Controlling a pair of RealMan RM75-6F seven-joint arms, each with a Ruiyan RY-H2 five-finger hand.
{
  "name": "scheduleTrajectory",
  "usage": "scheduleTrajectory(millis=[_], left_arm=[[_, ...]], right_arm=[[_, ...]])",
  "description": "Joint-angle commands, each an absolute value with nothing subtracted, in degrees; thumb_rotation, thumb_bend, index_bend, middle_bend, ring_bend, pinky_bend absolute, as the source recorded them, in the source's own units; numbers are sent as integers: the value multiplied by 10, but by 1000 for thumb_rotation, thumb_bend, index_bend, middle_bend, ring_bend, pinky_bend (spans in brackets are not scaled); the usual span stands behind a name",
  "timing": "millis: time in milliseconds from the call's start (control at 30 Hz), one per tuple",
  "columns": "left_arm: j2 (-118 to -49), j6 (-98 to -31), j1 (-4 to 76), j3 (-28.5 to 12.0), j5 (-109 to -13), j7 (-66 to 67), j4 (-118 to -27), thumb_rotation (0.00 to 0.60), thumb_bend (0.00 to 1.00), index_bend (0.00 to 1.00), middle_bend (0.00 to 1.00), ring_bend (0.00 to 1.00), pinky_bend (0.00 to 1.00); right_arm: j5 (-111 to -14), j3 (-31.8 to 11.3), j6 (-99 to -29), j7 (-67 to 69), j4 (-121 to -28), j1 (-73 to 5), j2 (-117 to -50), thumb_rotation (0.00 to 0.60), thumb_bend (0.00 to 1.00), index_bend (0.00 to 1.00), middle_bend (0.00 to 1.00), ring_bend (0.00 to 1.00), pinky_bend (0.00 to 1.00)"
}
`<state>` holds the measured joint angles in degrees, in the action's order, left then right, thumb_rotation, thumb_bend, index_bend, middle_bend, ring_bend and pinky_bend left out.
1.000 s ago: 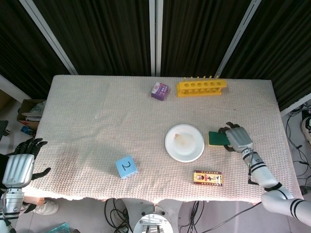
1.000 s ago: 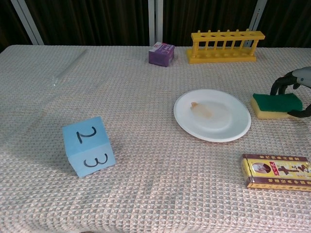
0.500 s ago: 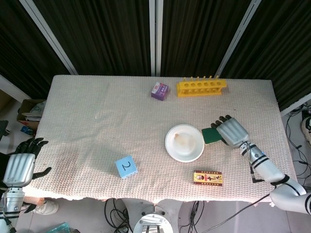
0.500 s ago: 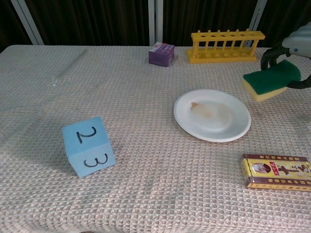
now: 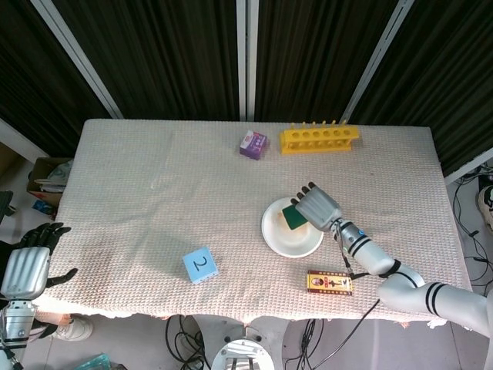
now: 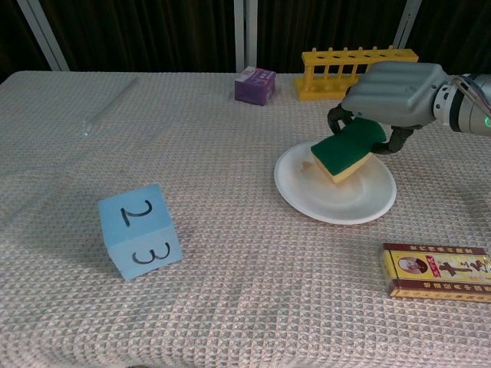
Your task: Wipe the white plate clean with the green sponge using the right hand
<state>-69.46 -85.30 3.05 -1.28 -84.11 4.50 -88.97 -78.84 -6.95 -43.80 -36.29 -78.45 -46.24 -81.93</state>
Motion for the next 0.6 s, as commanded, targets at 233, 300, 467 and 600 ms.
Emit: scheduleTrajectory(millis=[233,300,467,600], left_arm=[[-704,-855,27,-13,-841,21,-866,600,0,230,160,119,168],[-705,-856,26,-13,-841,18,-862,600,0,230,160,119,168],[-708,-856,26,-13,-842,12,-855,600,0,230,160,119,168],[-710,-856,25,-13,-844,10,-853,600,0,230,160,119,168]], right_arm=[[-803,-51,-474,-421,-728,-477,-888,600,738,653,509,317,344],[-809,-46,-479,-422,-726,-477,-894,600,738,658,512,322,344],[-825,-35,-492,-426,-731,-476,-902,600,738,661,515,327,347],[-835,-29,-503,-421,-734,-473,-908,600,738,664,518,328,346]])
